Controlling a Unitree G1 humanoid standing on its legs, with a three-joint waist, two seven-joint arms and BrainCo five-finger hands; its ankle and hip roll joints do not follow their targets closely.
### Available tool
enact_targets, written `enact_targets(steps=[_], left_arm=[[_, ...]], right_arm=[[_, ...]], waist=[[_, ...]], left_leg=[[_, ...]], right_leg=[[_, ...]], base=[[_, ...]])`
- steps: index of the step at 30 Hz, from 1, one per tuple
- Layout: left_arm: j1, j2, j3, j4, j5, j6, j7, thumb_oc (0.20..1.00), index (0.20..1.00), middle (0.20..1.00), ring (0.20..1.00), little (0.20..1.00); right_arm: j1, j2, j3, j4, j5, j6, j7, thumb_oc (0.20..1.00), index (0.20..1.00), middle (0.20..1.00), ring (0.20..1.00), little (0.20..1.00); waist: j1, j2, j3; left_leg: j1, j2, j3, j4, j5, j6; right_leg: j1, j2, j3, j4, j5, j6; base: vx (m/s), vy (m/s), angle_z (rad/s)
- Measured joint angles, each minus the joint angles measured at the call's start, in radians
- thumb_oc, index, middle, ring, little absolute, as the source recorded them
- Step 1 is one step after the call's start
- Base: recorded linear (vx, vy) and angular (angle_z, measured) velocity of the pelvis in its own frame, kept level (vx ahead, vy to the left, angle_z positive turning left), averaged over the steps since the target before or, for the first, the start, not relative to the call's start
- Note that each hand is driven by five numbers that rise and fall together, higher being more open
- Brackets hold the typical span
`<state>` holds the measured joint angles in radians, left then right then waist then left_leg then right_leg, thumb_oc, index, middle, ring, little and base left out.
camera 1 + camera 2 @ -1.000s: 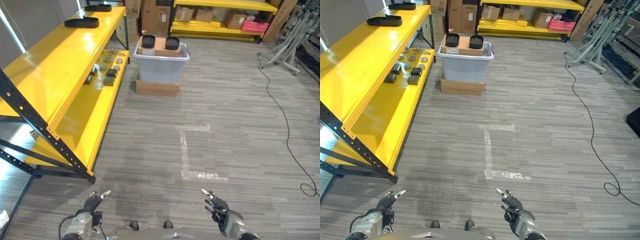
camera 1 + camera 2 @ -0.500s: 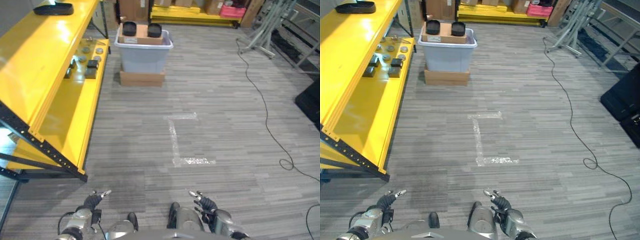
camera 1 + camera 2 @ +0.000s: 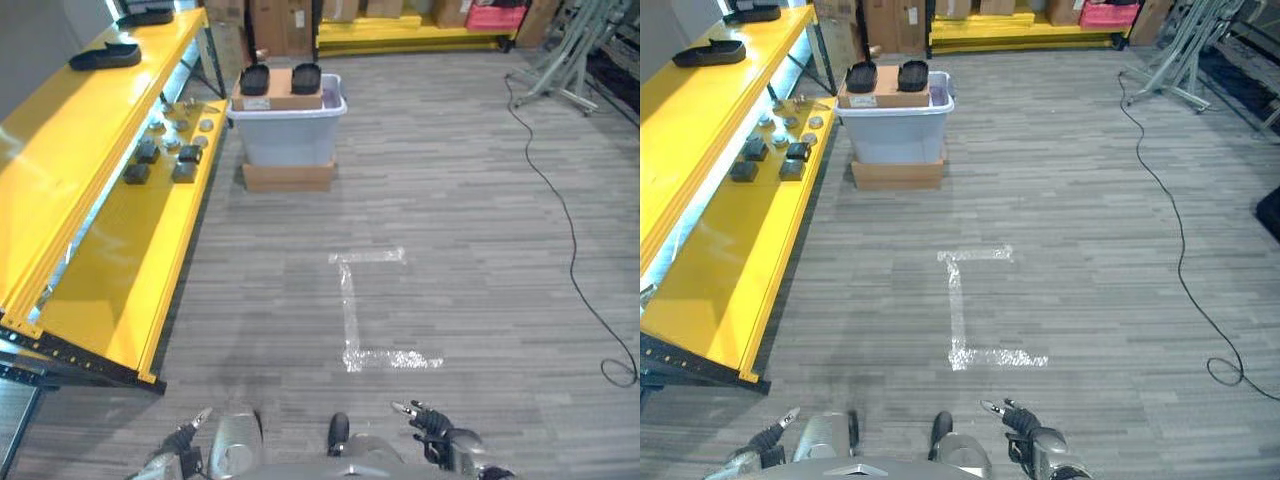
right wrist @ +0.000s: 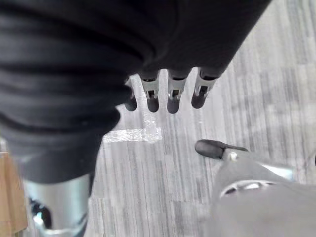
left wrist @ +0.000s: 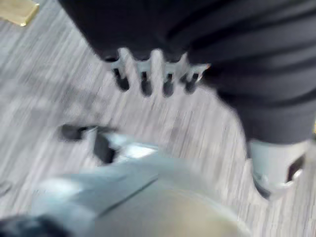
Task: Move parts from the plastic box to the shelf.
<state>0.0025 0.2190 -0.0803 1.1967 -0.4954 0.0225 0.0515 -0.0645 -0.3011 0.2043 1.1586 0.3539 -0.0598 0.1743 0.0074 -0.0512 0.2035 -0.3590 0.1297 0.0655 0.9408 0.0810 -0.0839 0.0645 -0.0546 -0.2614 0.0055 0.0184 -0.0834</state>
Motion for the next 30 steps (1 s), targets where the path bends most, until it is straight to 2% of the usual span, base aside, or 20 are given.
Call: enact_targets(steps=[1, 2, 4, 5, 7, 9, 12, 14, 15, 16, 19, 20, 22, 23, 24, 26, 27, 28, 29, 30], left_arm=[[0.000, -0.004, 0.000, -0.002, -0.001, 0.002, -0.002, 1.000, 1.000, 1.000, 1.000, 1.000], [0.006, -0.010, -0.004, -0.003, 0.000, 0.007, -0.011, 1.000, 1.000, 1.000, 1.000, 1.000], [0.008, -0.014, -0.004, -0.002, 0.000, 0.018, -0.012, 1.000, 1.000, 1.000, 1.000, 1.000], [0.009, -0.014, -0.003, -0.003, 0.000, 0.023, -0.011, 1.000, 1.000, 1.000, 1.000, 1.000], [0.015, -0.023, -0.002, 0.017, 0.009, 0.021, -0.011, 1.000, 1.000, 1.000, 1.000, 1.000], [0.009, -0.026, -0.003, 0.034, 0.014, 0.021, -0.012, 1.000, 1.000, 1.000, 1.000, 1.000], [0.034, -0.028, 0.011, 0.059, 0.027, 0.020, -0.011, 1.000, 1.000, 1.000, 1.000, 1.000], [0.035, -0.026, 0.023, 0.072, 0.027, 0.019, -0.011, 1.000, 1.000, 1.000, 1.000, 1.000], [0.030, -0.016, 0.023, 0.070, 0.029, 0.013, -0.011, 1.000, 1.000, 1.000, 1.000, 1.000], [0.022, -0.011, 0.019, 0.067, 0.030, 0.009, -0.010, 1.000, 1.000, 1.000, 1.000, 1.000], [-0.019, -0.001, 0.018, 0.062, 0.030, -0.014, -0.007, 1.000, 1.000, 1.000, 1.000, 1.000], [-0.048, 0.021, -0.001, 0.055, 0.029, -0.032, 0.002, 1.000, 1.000, 1.000, 1.000, 1.000], [-0.097, 0.036, -0.042, 0.042, 0.029, -0.046, 0.009, 1.000, 1.000, 1.000, 1.000, 1.000], [-0.114, 0.039, -0.057, 0.039, 0.028, -0.051, 0.009, 1.000, 1.000, 1.000, 1.000, 1.000], [-0.143, 0.045, -0.086, 0.022, 0.025, -0.062, 0.008, 1.000, 1.000, 1.000, 1.000, 1.000], [-0.160, 0.050, -0.102, -0.019, 0.025, -0.063, 0.008, 1.000, 1.000, 1.000, 1.000, 1.000], [-0.142, 0.043, -0.109, -0.022, 0.025, -0.053, 0.011, 1.000, 1.000, 1.000, 1.000, 1.000], [-0.146, 0.043, -0.109, -0.003, 0.025, -0.037, 0.010, 1.000, 1.000, 1.000, 1.000, 1.000], [-0.155, 0.027, -0.122, 0.003, 0.025, -0.029, 0.010, 1.000, 1.000, 1.000, 1.000, 1.000], [-0.160, -0.003, -0.128, 0.049, 0.025, -0.019, 0.004, 1.000, 1.000, 1.000, 1.000, 1.000]], right_arm=[[0.001, -0.001, 0.001, 0.001, 0.000, 0.002, -0.001, 1.000, 1.000, 1.000, 1.000, 1.000], [0.000, -0.001, 0.005, 0.013, 0.006, 0.009, -0.002, 1.000, 1.000, 1.000, 1.000, 1.000], [-0.005, 0.000, 0.020, 0.020, 0.013, 0.020, -0.001, 1.000, 1.000, 1.000, 1.000, 1.000], [-0.004, 0.002, 0.020, 0.019, 0.013, 0.026, -0.001, 1.000, 1.000, 1.000, 1.000, 1.000], [-0.005, 0.005, 0.021, 0.039, 0.010, 0.026, -0.001, 1.000, 1.000, 1.000, 1.000, 1.000], [-0.009, 0.009, 0.027, 0.040, 0.001, 0.025, -0.001, 1.000, 1.000, 1.000, 1.000, 1.000], [-0.011, 0.009, 0.050, 0.072, -0.007, 0.020, 0.008, 1.000, 1.000, 1.000, 1.000, 1.000], [-0.002, 0.009, 0.054, 0.081, -0.007, 0.024, 0.013, 1.000, 1.000, 1.000, 1.000, 1.000], [0.007, 0.017, 0.053, 0.084, -0.005, 0.026, 0.014, 1.000, 1.000, 1.000, 1.000, 1.000], [0.015, 0.023, 0.056, 0.083, -0.005, 0.026, 0.016, 1.000, 1.000, 1.000, 1.000, 1.000], [0.001, 0.044, 0.049, 0.076, 0.011, 0.028, 0.018, 1.000, 1.000, 1.000, 1.000, 1.000], [0.001, 0.068, 0.047, 0.058, 0.014, 0.019, 0.019, 1.000, 1.000, 1.000, 1.000, 1.000], [0.002, 0.069, 0.050, 0.037, 0.016, 0.022, 0.019, 1.000, 1.000, 1.000, 1.000, 1.000], [0.000, 0.064, 0.046, 0.033, 0.025, 0.023, 0.020, 1.000, 1.000, 1.000, 1.000, 1.000], [-0.002, 0.051, 0.045, 0.027, 0.038, 0.020, 0.019, 1.000, 1.000, 1.000, 1.000, 1.000], [-0.004, 0.022, 0.043, 0.026, 0.043, 0.020, 0.018, 1.000, 1.000, 1.000, 1.000, 1.000], [0.009, 0.012, 0.046, 0.025, 0.044, 0.025, 0.012, 1.000, 1.000, 1.000, 1.000, 1.000], [0.030, 0.014, 0.046, 0.038, 0.050, 0.025, 0.014, 1.000, 1.000, 1.000, 1.000, 1.000], [0.043, 0.014, 0.022, 0.037, 0.053, 0.026, 0.013, 1.000, 1.000, 1.000, 1.000, 1.000], [0.066, 0.023, 0.005, 0.048, 0.051, 0.047, 0.010, 1.000, 1.000, 1.000, 1.000, 1.000]], waist=[[0.005, -0.002, 0.002], [0.032, -0.005, 0.002], [0.030, 0.012, 0.004], [0.029, 0.014, 0.007], [0.033, 0.036, 0.010], [0.051, 0.050, 0.034], [0.088, 0.033, 0.046], [0.098, 0.017, 0.043], [0.097, 0.011, 0.024], [0.091, -0.003, 0.030], [0.078, 0.003, 0.026], [0.076, -0.003, 0.019], [0.053, 0.018, 0.025], [0.044, 0.020, 0.025], [0.020, 0.049, 0.028], [0.012, 0.080, 0.025], [0.009, 0.100, 0.022], [-0.040, 0.060, 0.012], [-0.052, 0.068, 0.017], [-0.110, 0.052, 0.001]], left_leg=[[-0.017, -0.017, 0.005, -0.036, -0.012, 0.017], [0.018, -0.068, 0.054, -0.343, -0.028, 0.031], [0.071, -0.109, 0.116, -0.645, -0.005, 0.043], [0.098, -0.126, 0.136, -0.743, 0.010, 0.044], [0.131, -0.153, 0.118, -0.987, 0.059, 0.006], [0.115, -0.153, 0.090, -1.030, 0.095, 0.007], [0.121, -0.161, 0.116, -1.022, 0.097, 0.037], [0.142, -0.174, 0.145, -1.022, 0.081, 0.061], [0.177, -0.195, 0.172, -1.003, 0.093, 0.147], [0.182, -0.203, 0.187, -0.977, 0.105, 0.178], [0.251, -0.210, 0.183, -0.987, 0.094, 0.224], [0.304, -0.230, 0.173, -0.987, 0.057, 0.230], [0.348, -0.250, 0.129, -1.001, 0.032, 0.236], [0.361, -0.255, 0.117, -1.007, 0.027, 0.230], [0.381, -0.259, 0.087, -1.019, 0.012, 0.211], [0.433, -0.260, 0.064, -1.019, -0.035, 0.193], [0.466, -0.256, 0.065, -1.012, -0.117, 0.108], [0.443, -0.250, 0.081, -0.896, -0.208, 0.202], [0.478, -0.280, 0.073, -0.915, -0.192, 0.228], [0.512, -0.308, 0.009, -0.914, -0.241, 0.213]], right_leg=[[0.011, 0.006, -0.003, -0.002, -0.012, -0.002], [0.038, 0.012, 0.006, -0.018, -0.032, 0.011], [0.083, 0.047, -0.003, -0.075, -0.023, 0.021], [0.108, 0.063, -0.001, -0.095, -0.027, 0.023], [0.133, 0.101, 0.003, -0.089, -0.055, 0.047], [0.169, 0.123, 0.017, -0.089, -0.080, 0.046], [0.241, 0.119, 0.061, -0.089, -0.146, 0.047], [0.276, 0.105, 0.073, -0.088, -0.183, 0.066], [0.328, 0.089, 0.085, -0.088, -0.232, 0.089], [0.327, 0.075, 0.083, -0.043, -0.250, 0.102], [0.228, 0.039, 0.070, 0.280, -0.259, 0.127], [0.062, -0.030, 0.072, 0.686, -0.243, 0.176], [-0.076, -0.063, 0.072, 0.896, -0.241, 0.181], [-0.120, -0.065, 0.066, 0.914, -0.250, 0.179], [-0.197, -0.059, 0.069, 0.828, -0.283, 0.169], [-0.293, -0.016, 0.084, 0.546, -0.254, 0.142], [-0.311, 0.033, 0.083, 0.383, -0.184, 0.112], [-0.302, 0.034, 0.115, 0.139, -0.125, 0.151], [-0.321, 0.049, 0.117, 0.074, -0.075, 0.151], [-0.377, 0.100, 0.164, 0.029, -0.016, 0.141]], base=[[0.30, 0.012, -0.14], [0.40, 0.041, -0.26], [0.45, 0.088, -0.23], [0.37, 0.099, -0.01], [0.33, 0.068, 0.01], [0.34, 0.100, -0.21], [0.37, 0.171, -0.51], [0.28, 0.157, -0.17], [0.35, 0.222, 0.04], [0.25, 0.188, 0.11], [0.23, 0.212, 0.10], [0.28, 0.186, 0.15], [0.27, 0.091, 0.42], [0.17, 0.004, 0.78], [0.24, -0.014, 0.80], [0.37, -0.052, 0.58], [0.67, -0.044, 0.53], [0.70, -0.026, 0.53], [0.66, -0.023, 1.16], [0.63, -0.062, 1.19]])
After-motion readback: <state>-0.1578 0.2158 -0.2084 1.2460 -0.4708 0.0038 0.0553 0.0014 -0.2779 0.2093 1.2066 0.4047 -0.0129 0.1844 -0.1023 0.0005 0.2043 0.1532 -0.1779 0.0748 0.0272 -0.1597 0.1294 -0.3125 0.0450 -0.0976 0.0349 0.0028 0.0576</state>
